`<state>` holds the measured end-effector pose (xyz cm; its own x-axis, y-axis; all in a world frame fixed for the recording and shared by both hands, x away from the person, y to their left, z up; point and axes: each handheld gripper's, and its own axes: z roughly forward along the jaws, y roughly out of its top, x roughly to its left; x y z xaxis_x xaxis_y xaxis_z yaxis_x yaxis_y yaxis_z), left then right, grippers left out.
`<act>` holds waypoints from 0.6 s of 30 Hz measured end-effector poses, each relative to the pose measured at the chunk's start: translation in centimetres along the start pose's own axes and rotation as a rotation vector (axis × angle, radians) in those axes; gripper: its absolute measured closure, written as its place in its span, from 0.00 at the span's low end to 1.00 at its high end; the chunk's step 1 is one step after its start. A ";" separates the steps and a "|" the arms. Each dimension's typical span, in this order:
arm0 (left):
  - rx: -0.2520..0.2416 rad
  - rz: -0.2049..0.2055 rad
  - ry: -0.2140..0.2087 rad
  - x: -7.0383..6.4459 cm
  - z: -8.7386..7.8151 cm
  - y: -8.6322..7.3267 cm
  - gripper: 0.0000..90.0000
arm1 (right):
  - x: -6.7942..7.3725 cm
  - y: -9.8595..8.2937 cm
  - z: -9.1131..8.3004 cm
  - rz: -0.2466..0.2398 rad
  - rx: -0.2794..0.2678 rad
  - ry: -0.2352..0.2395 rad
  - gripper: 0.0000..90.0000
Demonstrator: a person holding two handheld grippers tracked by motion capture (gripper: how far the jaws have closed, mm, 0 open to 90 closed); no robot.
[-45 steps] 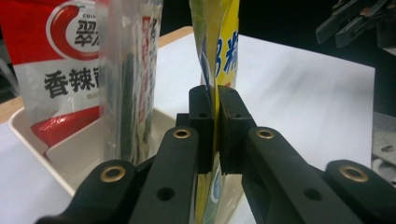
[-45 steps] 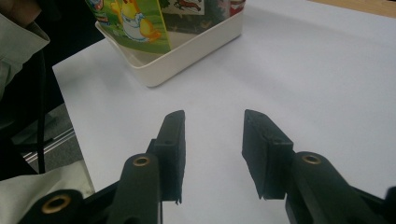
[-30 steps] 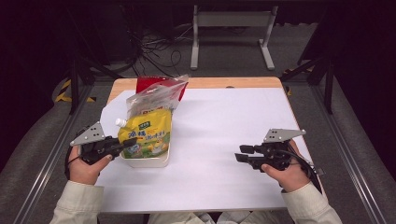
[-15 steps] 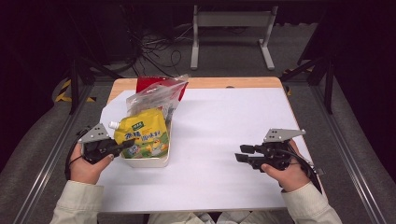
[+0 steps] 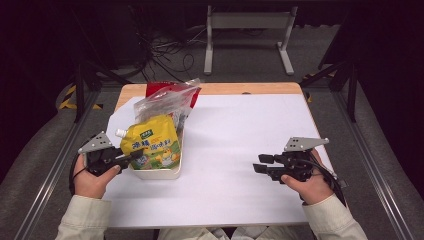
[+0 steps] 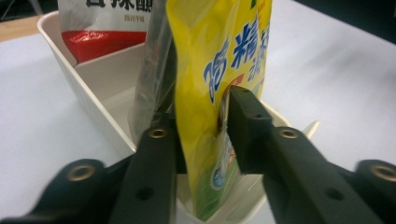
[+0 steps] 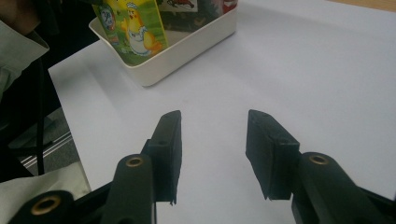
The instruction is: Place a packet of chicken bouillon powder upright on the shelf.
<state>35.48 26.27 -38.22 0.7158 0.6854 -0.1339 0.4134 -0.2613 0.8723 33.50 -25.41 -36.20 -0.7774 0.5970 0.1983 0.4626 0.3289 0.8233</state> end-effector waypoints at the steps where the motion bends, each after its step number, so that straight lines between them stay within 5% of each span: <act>1: 0.001 0.007 0.002 -0.2 -0.2 0.1 0.67 | -0.1 0.0 0.0 -0.001 -0.001 -0.002 0.62; 8: -0.053 -0.001 0.070 -1.0 -0.8 0.6 0.25 | -0.3 -0.2 -0.4 0.002 -0.008 -0.010 0.60; 18: -0.011 -0.022 0.062 -2.3 -1.6 -0.1 0.17 | -0.9 -0.5 -1.6 -0.007 -0.035 -0.048 0.52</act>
<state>32.90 25.78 -37.26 0.6703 0.7316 -0.1241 0.4221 -0.2383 0.8747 33.27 -27.25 -35.93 -0.7586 0.6296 0.1675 0.4415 0.3077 0.8429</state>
